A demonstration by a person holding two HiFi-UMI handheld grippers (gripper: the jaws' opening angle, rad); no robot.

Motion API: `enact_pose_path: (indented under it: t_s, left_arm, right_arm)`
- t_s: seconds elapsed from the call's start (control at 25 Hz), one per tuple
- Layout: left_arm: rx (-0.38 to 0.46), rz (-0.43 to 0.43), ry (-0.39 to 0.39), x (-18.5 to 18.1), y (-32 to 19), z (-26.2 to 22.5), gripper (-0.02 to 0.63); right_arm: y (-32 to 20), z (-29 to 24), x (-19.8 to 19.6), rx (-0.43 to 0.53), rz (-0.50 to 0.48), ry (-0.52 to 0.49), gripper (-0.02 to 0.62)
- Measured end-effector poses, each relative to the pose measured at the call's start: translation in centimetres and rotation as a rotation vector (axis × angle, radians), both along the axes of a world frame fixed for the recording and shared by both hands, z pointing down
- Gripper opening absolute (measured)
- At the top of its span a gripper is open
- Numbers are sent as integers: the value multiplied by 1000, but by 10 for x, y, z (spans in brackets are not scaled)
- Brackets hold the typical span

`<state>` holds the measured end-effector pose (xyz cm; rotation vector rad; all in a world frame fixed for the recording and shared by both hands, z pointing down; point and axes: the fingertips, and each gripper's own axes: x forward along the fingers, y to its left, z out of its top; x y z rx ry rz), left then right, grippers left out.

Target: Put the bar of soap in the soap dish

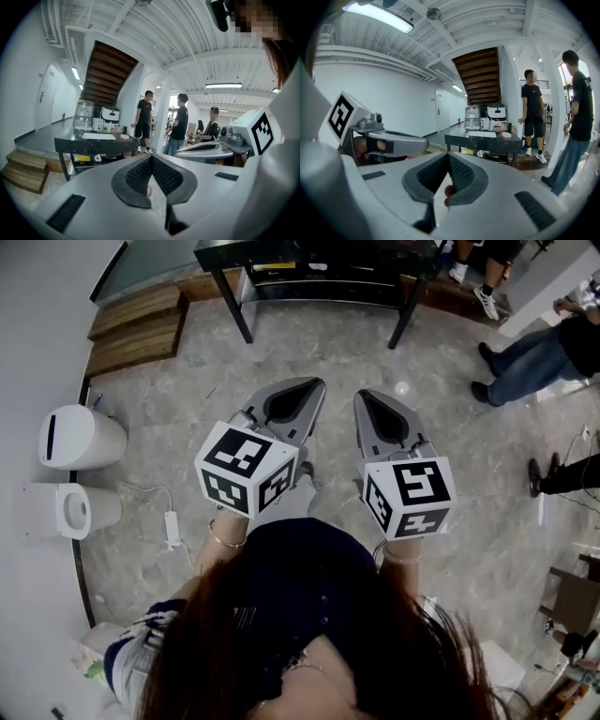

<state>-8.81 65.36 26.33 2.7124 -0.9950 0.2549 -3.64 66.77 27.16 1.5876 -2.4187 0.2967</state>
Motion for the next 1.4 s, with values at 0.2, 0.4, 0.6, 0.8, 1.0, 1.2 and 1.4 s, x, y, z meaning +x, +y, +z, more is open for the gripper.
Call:
enact_pose_path:
  t_s: [0.2, 0.4, 0.6, 0.8, 1.0, 1.2, 1.4]
  left_arm:
    - [-13, 34, -3, -2, -65, 1, -5]
    - [-18, 62, 2, -4, -128, 1, -5]
    - [-27, 74, 4, -7, -172, 3, -5]
    - [-37, 65, 1, -9, -209, 8, -5]
    - [-47, 42, 4, -9, -244, 13, -5]
    - [-44, 14, -5, -1, -295, 15, -5]
    - [-37, -9, -12, 16, -353, 7, -5]
  right_arm:
    - [-65, -6, -6, 2, 10, 3, 8]
    - [-125, -10, -10, 0, 21, 5, 8]
    - [-169, -7, -12, -22, 42, 18, 8]
    - [-205, -5, -9, -25, 58, 25, 8]
    - [-242, -4, -3, -16, 59, 17, 8]
    - [-295, -4, 8, -19, 44, -14, 8]
    - [-355, -15, 30, -4, 32, -61, 8]
